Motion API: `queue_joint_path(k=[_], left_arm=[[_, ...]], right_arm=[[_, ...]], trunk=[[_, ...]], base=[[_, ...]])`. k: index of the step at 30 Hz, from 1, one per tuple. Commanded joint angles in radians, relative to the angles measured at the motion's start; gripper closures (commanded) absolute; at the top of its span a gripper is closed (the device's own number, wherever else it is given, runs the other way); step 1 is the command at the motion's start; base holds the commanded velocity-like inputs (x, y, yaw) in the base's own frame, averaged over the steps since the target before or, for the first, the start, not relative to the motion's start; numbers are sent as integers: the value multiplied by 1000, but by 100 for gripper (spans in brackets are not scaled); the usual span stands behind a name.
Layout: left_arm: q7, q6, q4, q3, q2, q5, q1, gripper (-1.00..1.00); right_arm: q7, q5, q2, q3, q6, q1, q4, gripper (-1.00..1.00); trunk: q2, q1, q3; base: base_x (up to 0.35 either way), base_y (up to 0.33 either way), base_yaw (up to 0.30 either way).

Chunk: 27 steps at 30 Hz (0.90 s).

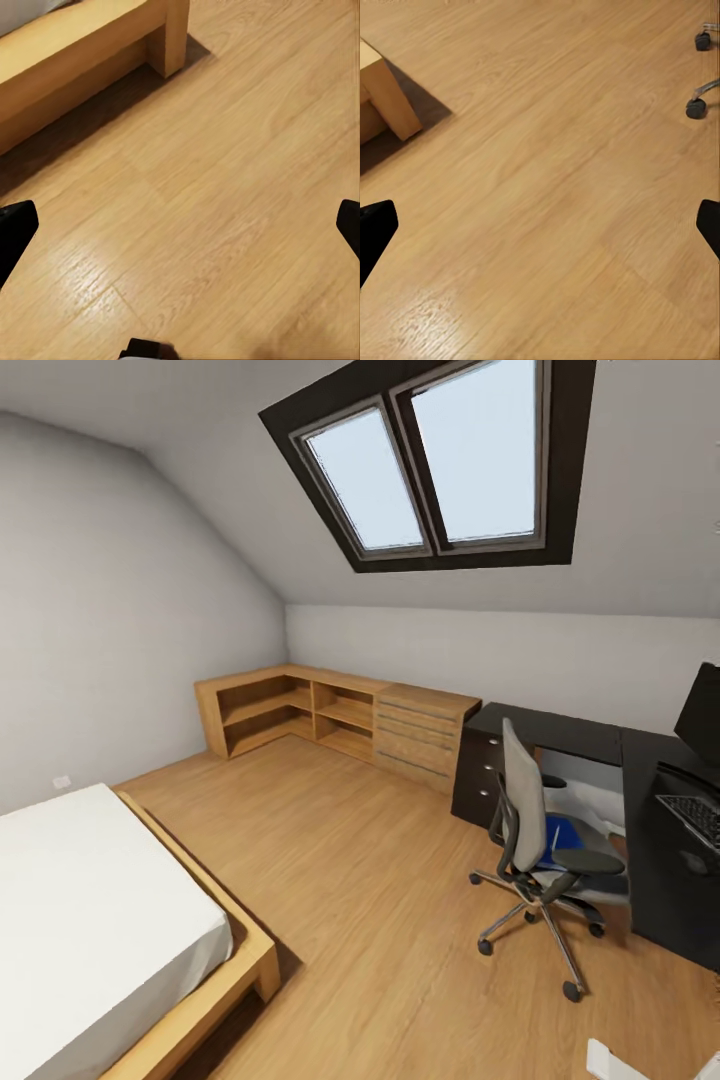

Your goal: In the bedroom, organize the workspace by keeping the computer under the desk, ensuring the monitor is on the desk, placing the keyboard on the desk next to the monitor, placing the mouse on the desk next to the keyboard, moving the folder from the swivel chair onto the desk next to the mouse, stacking the notebook on top of the folder with the pen on top of the notebook, and positioning the swivel chair next to the desk.

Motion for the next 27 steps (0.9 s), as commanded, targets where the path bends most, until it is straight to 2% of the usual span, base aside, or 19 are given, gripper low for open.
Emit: queue_joint_path(k=[1, 27], left_arm=[[0, -1, -2, -3, 0, 5, 1, -100], [0, -2, -2, -3, 0, 5, 1, -100]], right_arm=[[-1, 4, 0, -1, -3, -1, 1, -100], [-1, 4, 0, -1, -3, -1, 1, -100]], trunk=[[-1, 0, -1], [-1, 0, -10]], base=[[98, 73, -257], [7, 5, -267]])
